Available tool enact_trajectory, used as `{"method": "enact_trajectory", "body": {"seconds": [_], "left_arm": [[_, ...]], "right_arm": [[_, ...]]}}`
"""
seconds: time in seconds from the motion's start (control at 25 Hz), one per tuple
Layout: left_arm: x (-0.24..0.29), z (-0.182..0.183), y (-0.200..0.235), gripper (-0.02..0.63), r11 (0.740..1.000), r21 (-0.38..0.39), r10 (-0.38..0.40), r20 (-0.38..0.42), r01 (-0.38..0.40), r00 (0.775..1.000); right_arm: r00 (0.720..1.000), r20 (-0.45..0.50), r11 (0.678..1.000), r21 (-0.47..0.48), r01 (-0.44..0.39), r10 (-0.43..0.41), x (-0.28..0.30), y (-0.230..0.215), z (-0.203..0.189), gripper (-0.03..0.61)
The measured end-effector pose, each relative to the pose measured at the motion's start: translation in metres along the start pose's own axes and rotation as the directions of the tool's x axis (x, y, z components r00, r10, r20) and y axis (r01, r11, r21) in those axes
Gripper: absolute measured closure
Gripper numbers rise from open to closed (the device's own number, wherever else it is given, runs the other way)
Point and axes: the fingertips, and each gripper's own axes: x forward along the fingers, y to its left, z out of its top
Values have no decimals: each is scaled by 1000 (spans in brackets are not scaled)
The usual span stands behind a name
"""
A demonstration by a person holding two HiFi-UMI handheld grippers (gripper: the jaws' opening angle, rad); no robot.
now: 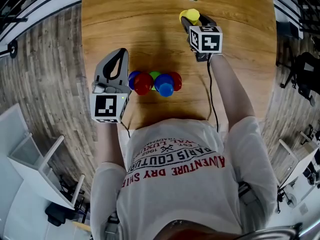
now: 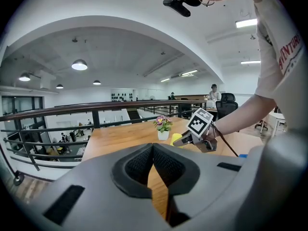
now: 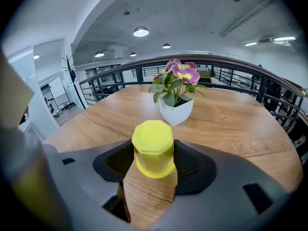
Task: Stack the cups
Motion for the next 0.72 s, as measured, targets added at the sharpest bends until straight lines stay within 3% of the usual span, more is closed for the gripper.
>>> {"method": "enact_trajectory", "body": {"seconds": [0.32, 0.72], "left_arm": [[-10, -5, 2, 598, 1000, -6, 9, -3, -9, 1000], [-45, 17, -11, 598, 1000, 25, -3, 59, 2, 998]], "right_arm": [[1000, 3, 999, -37, 23, -22, -10, 6, -1, 324], [995, 93, 996, -86, -13, 21, -83, 42, 23, 325]]}}
